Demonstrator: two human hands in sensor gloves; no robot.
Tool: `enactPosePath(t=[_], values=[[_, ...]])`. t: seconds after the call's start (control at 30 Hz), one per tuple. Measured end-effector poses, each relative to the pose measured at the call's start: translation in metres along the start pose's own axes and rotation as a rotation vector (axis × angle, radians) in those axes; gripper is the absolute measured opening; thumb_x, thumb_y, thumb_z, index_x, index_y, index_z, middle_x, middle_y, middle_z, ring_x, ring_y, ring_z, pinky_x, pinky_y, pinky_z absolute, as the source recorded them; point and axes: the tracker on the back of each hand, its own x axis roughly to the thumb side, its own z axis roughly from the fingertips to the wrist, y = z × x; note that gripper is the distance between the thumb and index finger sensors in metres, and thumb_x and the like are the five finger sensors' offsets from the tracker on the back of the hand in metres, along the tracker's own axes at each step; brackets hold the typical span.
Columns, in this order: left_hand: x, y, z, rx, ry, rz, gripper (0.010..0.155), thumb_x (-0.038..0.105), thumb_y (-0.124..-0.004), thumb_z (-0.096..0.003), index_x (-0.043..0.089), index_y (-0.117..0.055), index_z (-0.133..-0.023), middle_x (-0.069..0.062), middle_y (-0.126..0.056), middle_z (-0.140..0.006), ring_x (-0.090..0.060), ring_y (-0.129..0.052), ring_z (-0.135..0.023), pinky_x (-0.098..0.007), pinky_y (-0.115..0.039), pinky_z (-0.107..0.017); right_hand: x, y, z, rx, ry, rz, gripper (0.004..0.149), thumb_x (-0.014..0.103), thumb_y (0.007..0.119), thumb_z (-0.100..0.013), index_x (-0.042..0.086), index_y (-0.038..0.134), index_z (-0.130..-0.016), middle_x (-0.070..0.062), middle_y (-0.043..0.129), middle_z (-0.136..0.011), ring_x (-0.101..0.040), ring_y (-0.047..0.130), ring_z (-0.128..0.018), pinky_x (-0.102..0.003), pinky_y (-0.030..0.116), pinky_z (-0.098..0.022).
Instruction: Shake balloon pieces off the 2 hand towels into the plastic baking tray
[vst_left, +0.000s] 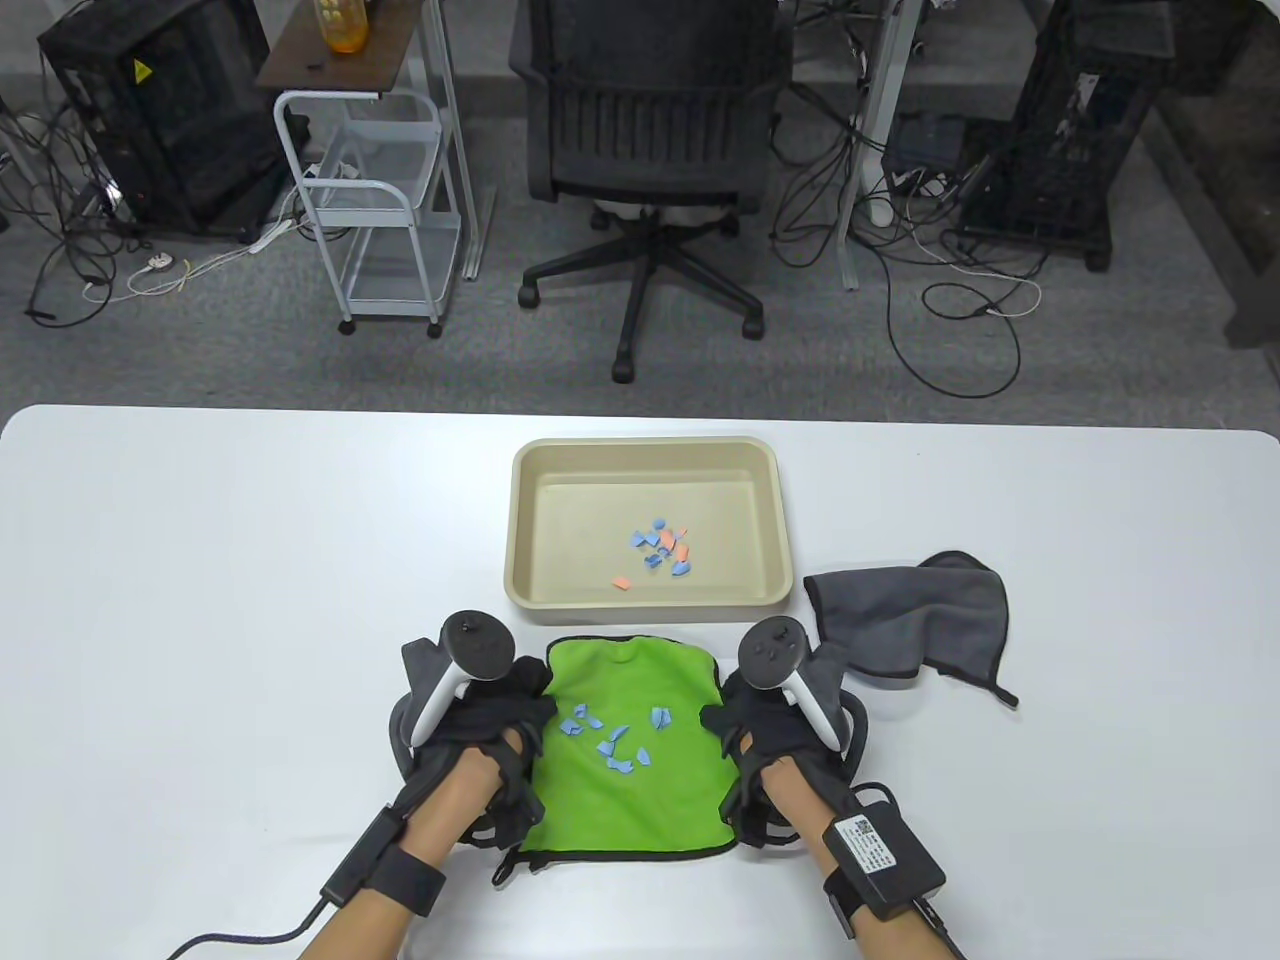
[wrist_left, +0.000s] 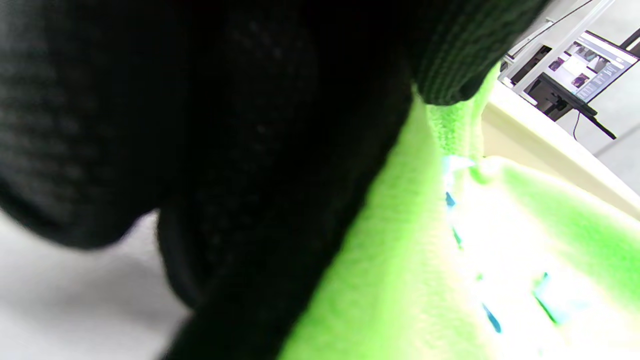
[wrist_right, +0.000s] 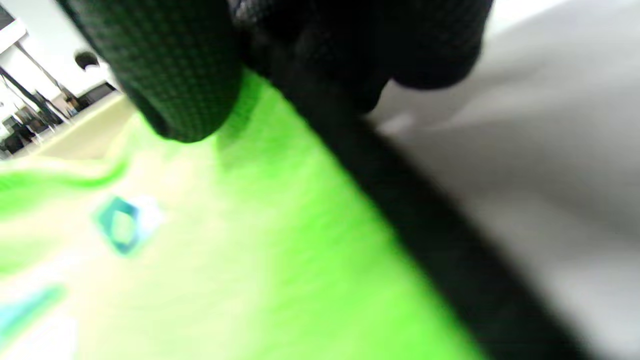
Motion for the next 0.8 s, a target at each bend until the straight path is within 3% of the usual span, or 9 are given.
enactPosePath(t=[0.33, 0.63, 0.8], values=[[0.029, 0.005, 0.015, 0.003, -0.021, -0.054, 0.037, 0.045, -0.076, -0.0402, 0.046, -0.068, -0.076, 0.010, -0.104, -0.039, -0.011, -0.123, -0.011, -0.029, -0.103, -0.005, 0.024, -0.015, 0.017, 0.007, -0.093, -0.105, 0.044, 0.040, 0.089, -0.037, 0.026, 0.073, -0.075, -0.004, 0.070, -0.097, 0.000, 0.101, -0.034, -0.016, 0.088, -0.018], [0.054, 0.022, 0.027, 0.011, -0.046, -0.036, 0.040, 0.043, -0.076, -0.0407, 0.033, -0.066, -0.079, 0.009, -0.104, -0.037, -0.012, -0.123, -0.010, -0.030, -0.103, -0.004, 0.053, -0.042, 0.031, 0.008, -0.153, -0.153, 0.043, 0.039, 0.089, -0.037, 0.026, 0.073, -0.076, -0.004, 0.071, -0.097, 0.000, 0.101, -0.035, -0.016, 0.089, -0.018], [0.068, 0.044, 0.032, 0.027, -0.054, -0.007, 0.039, 0.041, -0.077, -0.0405, 0.035, -0.068, -0.078, 0.008, -0.104, -0.039, -0.012, -0.123, -0.010, -0.030, -0.102, -0.004, 0.062, -0.061, 0.029, 0.012, -0.150, -0.196, 0.043, 0.038, 0.089, -0.037, 0.025, 0.074, -0.076, -0.005, 0.070, -0.097, 0.000, 0.102, -0.036, -0.015, 0.090, -0.019]])
